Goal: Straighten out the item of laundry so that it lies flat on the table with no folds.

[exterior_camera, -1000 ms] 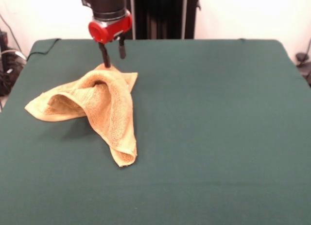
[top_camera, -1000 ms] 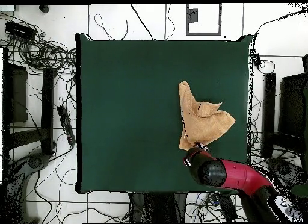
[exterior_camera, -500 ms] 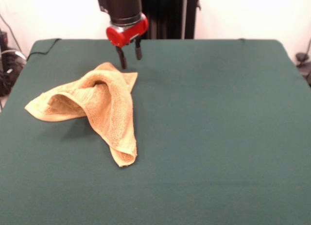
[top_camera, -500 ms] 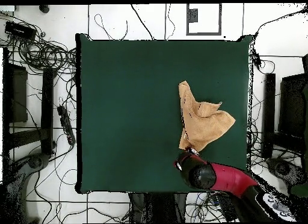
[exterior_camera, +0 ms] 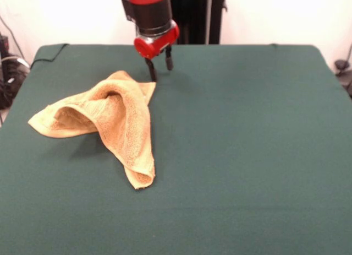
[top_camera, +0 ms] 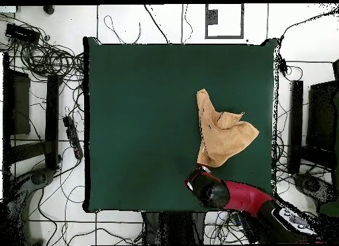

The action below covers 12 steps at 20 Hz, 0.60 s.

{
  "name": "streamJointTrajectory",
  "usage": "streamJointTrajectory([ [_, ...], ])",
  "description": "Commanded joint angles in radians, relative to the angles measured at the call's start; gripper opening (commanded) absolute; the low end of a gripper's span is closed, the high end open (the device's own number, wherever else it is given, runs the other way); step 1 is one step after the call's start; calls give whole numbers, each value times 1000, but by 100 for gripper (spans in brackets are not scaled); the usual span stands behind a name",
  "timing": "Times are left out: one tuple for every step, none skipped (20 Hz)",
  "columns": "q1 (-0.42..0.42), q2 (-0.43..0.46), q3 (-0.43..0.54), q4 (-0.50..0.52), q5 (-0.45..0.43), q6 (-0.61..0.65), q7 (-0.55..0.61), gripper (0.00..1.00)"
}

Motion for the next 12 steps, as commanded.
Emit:
streamJointTrajectory([
  [34,84,86,-90,51,-28,230,100],
  [34,87,91,-97,51,-24,224,100],
  [35,87,94,-103,52,-19,221,100],
  [36,87,98,-108,53,-14,217,100],
  [36,83,105,-117,52,-8,210,100],
  [39,80,108,-122,53,-1,205,100],
  [43,75,111,-128,55,11,200,100],
  [46,69,113,-132,56,20,196,100],
  [49,63,115,-136,57,29,191,100],
  [50,57,118,-138,56,35,187,100],
  [55,50,118,-143,58,45,183,100],
  [60,42,119,-147,59,56,179,100],
])
